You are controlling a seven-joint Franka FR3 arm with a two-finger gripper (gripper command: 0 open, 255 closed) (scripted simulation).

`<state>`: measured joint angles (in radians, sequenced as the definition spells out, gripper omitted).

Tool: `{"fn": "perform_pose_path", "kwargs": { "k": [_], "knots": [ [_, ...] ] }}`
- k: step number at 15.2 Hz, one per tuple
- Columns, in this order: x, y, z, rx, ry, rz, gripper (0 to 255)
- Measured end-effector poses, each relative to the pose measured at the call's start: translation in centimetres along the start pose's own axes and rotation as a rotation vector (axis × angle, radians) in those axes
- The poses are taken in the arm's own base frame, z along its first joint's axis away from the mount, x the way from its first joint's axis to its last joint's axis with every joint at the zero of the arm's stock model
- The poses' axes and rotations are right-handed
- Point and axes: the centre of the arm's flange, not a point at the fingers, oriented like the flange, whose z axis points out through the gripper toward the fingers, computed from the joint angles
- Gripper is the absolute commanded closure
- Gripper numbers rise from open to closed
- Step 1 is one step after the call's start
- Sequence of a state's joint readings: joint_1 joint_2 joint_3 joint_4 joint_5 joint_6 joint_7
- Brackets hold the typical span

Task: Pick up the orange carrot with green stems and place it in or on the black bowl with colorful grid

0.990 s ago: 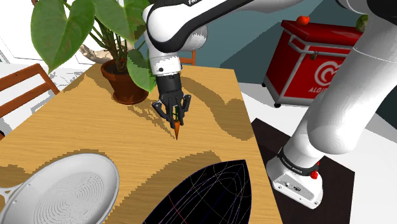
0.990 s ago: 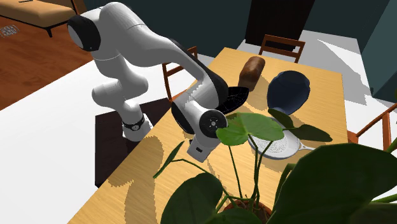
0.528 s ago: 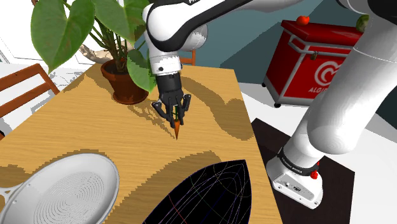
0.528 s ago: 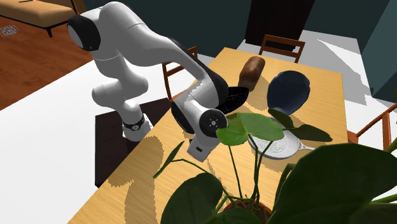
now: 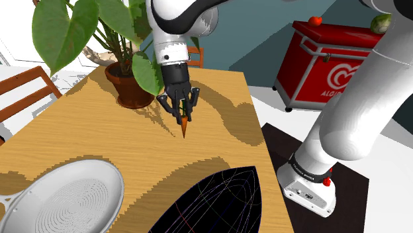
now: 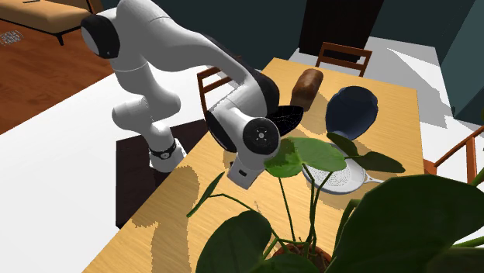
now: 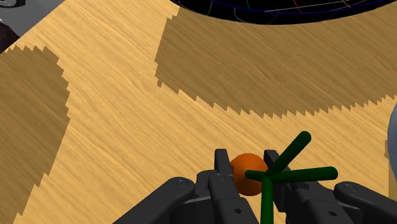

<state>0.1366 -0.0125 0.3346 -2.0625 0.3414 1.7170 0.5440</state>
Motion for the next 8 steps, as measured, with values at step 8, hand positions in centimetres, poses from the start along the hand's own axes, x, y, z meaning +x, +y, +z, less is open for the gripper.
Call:
{"fn": "perform_pose_path", "kwargs": {
  "k": [8],
  "knots": [
    [-1.8,-0.4,-3.8,0.0,0.0,0.0,255]
  ]
}}
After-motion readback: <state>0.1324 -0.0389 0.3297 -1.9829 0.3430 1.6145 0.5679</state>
